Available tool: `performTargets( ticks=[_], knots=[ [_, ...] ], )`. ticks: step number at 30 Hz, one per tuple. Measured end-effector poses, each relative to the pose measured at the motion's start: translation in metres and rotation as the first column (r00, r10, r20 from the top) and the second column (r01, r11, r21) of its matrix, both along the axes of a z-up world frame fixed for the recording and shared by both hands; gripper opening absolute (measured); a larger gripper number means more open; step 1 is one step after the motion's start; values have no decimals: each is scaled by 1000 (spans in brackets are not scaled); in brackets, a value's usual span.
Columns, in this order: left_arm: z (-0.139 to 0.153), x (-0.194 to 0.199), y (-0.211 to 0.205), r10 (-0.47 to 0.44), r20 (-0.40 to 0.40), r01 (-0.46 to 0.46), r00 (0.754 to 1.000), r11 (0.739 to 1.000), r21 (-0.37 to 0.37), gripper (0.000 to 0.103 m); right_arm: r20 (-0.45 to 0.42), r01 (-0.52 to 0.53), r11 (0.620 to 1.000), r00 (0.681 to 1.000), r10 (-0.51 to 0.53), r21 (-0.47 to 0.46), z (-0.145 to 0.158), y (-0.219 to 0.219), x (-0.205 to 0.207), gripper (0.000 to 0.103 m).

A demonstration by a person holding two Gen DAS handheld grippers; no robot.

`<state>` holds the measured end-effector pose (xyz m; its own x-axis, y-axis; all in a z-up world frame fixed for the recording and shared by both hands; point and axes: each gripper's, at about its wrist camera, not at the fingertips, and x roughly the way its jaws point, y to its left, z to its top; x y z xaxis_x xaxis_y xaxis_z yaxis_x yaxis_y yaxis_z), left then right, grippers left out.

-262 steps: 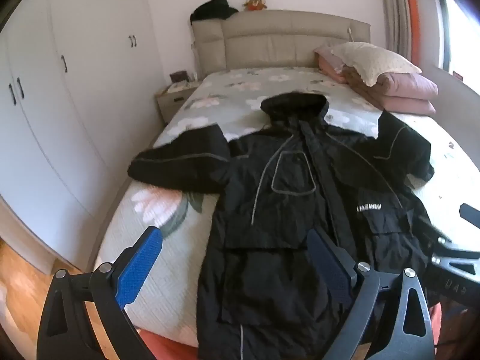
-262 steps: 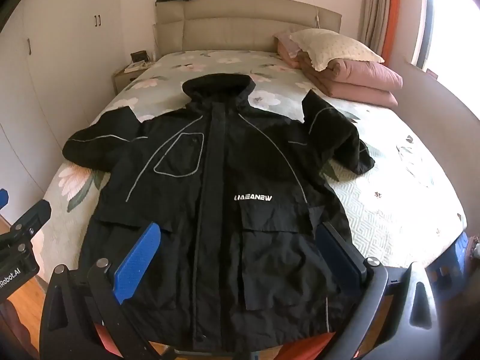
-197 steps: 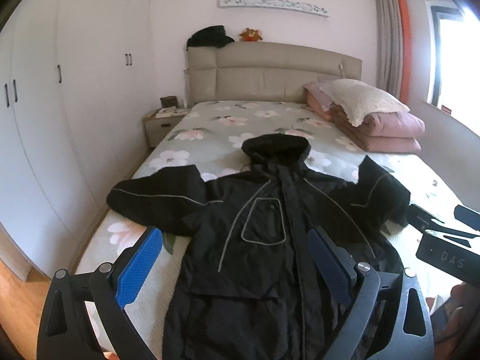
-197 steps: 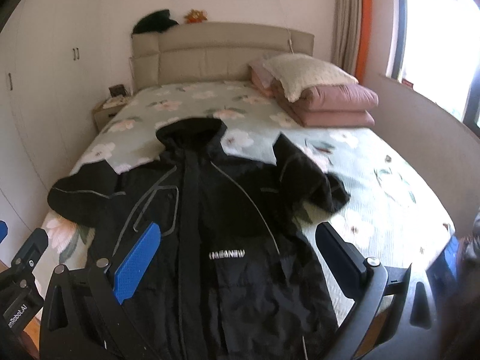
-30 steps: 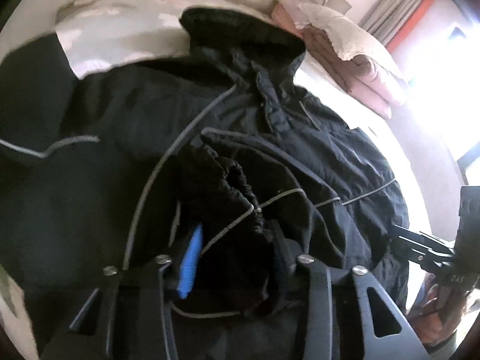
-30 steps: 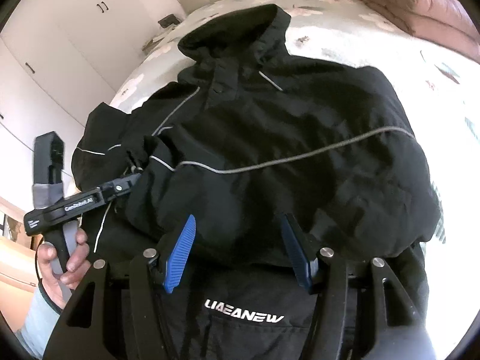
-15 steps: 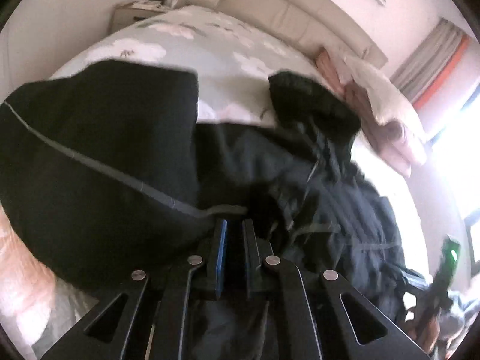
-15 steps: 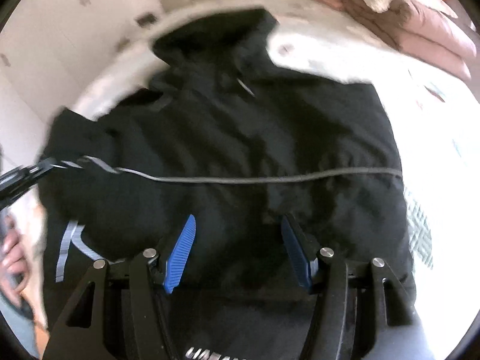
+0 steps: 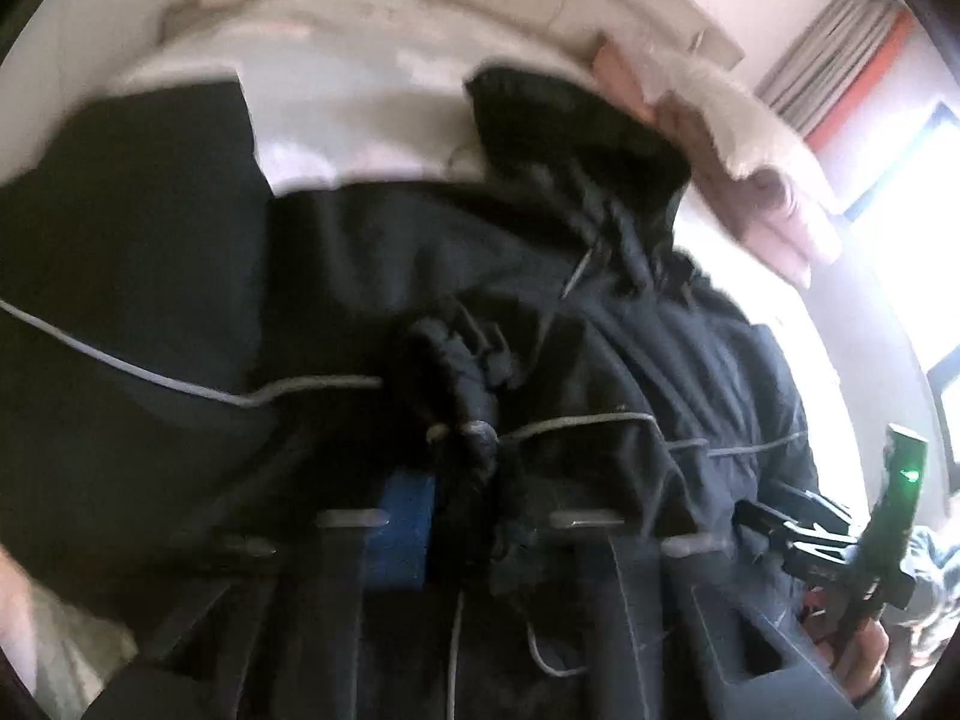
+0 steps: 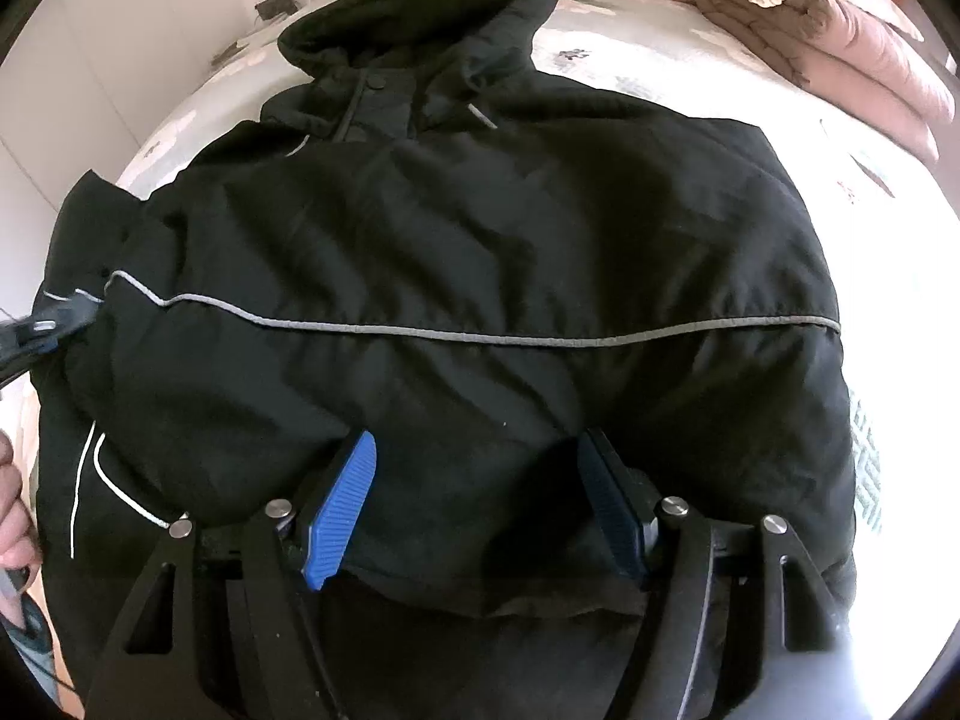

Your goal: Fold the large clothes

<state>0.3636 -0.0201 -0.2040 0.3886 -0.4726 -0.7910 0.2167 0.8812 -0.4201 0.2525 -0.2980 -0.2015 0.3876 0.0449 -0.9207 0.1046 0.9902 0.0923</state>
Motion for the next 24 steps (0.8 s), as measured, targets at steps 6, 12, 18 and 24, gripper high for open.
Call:
performTargets(
  ticks=[6,12,18,24],
  knots=[
    [51,-16,38,83,184,-53,979,985,-163,17,106,0,1000,994,2,-14,29,-4,-9,72],
    [-1,16,53,53,-14,-54,998,998,-21,17,22,45,992,999,-43,-116,-1,-11,8,72],
    [-7,1,70,78,21,-77,997,995,-57,28,34,46,996,998,-43,-75,-8,-17,9,76],
    [68,-34,76,124,282,-125,951,992,-14,37,110,76,997,991,-79,35,31,-36,-15,75]
  ],
)
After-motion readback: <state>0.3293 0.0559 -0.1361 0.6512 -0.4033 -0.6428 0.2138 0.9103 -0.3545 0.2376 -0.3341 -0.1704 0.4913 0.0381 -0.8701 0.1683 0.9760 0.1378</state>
